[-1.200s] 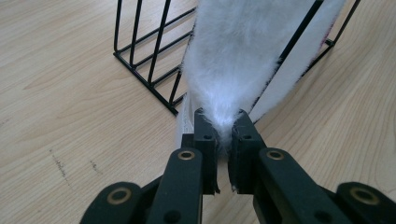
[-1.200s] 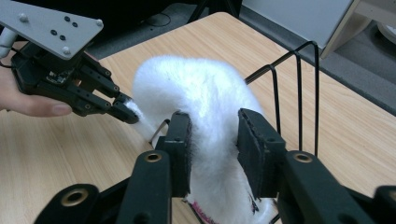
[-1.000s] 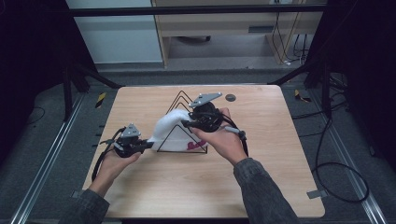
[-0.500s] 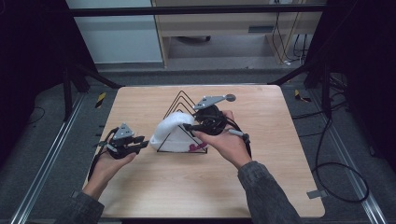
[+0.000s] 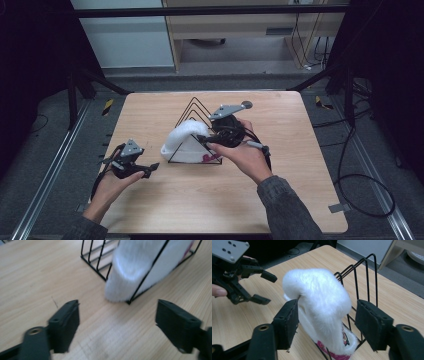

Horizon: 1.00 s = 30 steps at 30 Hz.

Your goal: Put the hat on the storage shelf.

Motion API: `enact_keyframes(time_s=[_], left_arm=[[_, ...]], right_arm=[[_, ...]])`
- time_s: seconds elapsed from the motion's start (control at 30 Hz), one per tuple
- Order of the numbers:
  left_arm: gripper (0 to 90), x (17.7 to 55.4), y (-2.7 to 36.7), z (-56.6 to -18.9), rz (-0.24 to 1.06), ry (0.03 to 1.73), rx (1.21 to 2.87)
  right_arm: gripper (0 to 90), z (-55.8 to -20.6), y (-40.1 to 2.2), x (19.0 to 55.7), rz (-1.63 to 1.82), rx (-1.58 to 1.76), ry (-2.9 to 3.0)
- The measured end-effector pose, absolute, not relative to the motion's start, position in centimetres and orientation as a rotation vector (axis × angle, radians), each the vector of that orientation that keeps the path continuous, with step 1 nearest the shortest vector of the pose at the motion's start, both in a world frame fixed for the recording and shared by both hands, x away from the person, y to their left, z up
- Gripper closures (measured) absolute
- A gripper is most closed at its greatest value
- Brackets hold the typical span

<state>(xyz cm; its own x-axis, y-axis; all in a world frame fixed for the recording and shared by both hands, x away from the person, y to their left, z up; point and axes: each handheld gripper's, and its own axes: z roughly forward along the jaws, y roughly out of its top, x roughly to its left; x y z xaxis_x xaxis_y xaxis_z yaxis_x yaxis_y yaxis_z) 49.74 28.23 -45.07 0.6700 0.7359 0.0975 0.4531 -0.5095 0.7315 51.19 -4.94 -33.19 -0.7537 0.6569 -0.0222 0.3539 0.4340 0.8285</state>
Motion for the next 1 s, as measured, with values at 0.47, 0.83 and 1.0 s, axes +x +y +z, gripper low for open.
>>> enact_keyframes(time_s=[0.47, 0.83, 1.0], left_arm=[[4.9, 48.4, 28.6, -47.2, 0.534, 0.957, 2.199], [4.8, 48.5, 29.5, -48.8, 0.532, 1.012, 2.201], [4.6, 48.6, 29.5, -49.4, 0.511, 1.021, 2.203]], right_arm=[[12.3, -33.5, -6.8, 50.3, 1.203, 0.903, 2.271], [9.0, -34.7, -11.2, 49.0, 1.167, 0.957, 2.228], [11.6, -35.5, -13.3, 48.1, 1.16, 1.008, 2.196]])
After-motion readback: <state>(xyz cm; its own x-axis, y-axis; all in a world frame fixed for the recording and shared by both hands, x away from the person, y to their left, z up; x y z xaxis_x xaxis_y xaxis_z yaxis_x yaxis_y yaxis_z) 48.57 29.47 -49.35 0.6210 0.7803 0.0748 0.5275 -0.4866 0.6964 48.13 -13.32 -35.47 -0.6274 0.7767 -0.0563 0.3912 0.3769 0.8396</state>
